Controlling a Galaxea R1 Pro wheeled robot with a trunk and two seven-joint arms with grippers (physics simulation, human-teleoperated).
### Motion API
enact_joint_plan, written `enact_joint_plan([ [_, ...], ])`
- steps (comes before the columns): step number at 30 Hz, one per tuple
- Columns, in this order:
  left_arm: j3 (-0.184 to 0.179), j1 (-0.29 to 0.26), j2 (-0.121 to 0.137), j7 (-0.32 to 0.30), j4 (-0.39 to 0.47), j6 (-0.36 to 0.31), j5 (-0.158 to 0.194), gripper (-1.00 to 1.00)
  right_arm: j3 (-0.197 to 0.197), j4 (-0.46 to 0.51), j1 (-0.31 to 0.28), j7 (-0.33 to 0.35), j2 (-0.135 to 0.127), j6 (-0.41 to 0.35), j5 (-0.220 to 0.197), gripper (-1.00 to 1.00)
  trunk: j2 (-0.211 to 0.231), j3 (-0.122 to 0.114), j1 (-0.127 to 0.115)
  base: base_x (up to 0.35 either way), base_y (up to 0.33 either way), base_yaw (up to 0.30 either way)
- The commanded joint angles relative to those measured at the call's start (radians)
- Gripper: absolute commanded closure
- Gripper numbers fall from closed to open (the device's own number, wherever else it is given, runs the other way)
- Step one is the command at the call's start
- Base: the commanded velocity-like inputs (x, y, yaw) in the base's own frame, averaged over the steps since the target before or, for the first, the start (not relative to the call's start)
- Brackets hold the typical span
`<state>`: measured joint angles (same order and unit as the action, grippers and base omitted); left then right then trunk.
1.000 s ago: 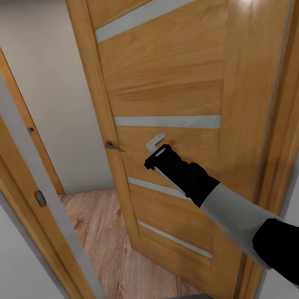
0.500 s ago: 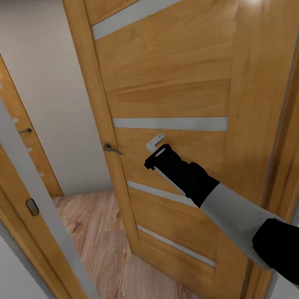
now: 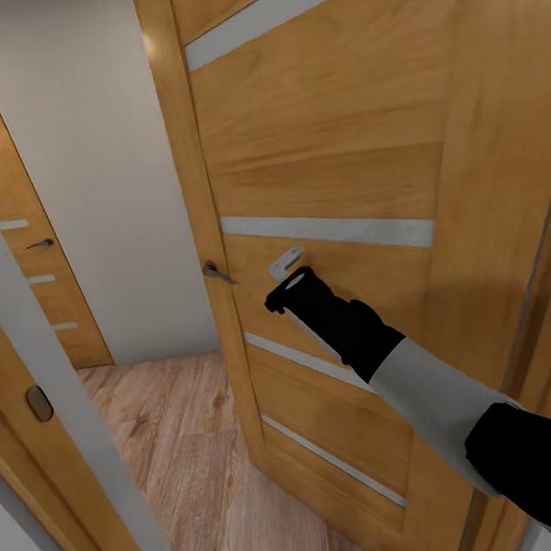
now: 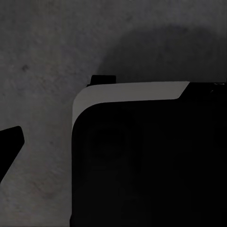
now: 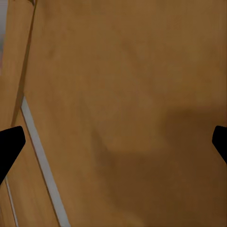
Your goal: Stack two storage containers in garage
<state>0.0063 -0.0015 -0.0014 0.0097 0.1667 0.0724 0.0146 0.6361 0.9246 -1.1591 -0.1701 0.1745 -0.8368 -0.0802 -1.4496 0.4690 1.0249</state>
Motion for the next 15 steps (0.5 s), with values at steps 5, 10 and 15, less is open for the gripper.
enact_joint_plan([
  [5,0.001,0.000,0.000,0.001,0.000,0.003,0.002,-1.00,0.002,0.000,-0.001,-0.012,0.000,-0.005,0.007,-1.00,0.000,0.001,0.000,0.003,0.000,0.000],
  [10,0.001,0.000,0.000,0.001,0.000,0.003,0.001,-1.00,0.002,0.004,-0.001,-0.012,0.000,-0.005,0.008,-1.00,0.000,0.001,0.000,0.000,0.000,0.000],
  [15,0.001,0.000,0.000,0.000,0.000,0.003,0.000,-1.00,0.033,0.074,0.001,-0.004,0.000,-0.006,0.005,-1.00,0.000,0.001,0.000,0.000,0.000,0.000],
])
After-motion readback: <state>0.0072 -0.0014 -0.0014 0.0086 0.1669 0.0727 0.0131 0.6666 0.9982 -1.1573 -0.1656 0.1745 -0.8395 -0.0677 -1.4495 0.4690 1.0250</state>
